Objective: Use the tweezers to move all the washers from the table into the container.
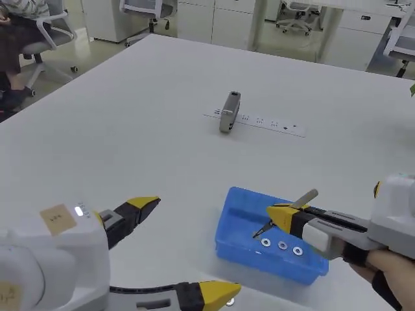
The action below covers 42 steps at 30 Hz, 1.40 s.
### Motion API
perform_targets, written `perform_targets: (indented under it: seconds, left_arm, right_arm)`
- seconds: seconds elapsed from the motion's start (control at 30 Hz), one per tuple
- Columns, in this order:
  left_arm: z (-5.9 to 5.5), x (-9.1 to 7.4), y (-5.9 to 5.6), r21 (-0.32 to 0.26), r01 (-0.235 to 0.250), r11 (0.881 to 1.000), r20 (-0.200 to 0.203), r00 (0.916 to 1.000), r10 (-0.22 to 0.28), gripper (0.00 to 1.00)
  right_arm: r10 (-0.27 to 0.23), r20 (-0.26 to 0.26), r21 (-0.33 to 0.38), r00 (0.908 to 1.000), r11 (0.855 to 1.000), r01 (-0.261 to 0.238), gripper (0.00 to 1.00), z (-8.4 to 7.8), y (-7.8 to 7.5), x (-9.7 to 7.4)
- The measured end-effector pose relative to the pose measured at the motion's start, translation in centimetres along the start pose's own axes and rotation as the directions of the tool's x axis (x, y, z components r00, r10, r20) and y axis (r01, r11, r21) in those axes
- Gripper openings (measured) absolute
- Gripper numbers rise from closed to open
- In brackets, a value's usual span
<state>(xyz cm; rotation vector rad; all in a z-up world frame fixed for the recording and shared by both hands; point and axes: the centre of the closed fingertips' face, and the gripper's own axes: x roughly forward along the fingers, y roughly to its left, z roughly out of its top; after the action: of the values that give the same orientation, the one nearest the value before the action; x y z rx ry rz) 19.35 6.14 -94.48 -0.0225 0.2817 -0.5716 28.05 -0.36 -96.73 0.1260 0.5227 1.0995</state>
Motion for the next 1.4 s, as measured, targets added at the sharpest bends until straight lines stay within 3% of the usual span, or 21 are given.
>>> perform_targets:
  seconds: [1.03,1.4]
  left_arm:
    - [-0.2,-0.1,0.3,-0.006,-0.012,1.0,-0.005,0.9999,0.012,0.93]
    - [-0.3,-0.1,0.5,-0.005,-0.016,1.0,-0.008,0.9998,0.016,0.93]
  right_arm:
    - [-0.022,-0.094,0.015,0.9953,1.0,0.024,0.03,-2.1,-3.0,3.1]
    - [-0.042,-0.14,-0.025,0.9893,0.999,0.039,0.03,-3.0,-4.1,3.9]
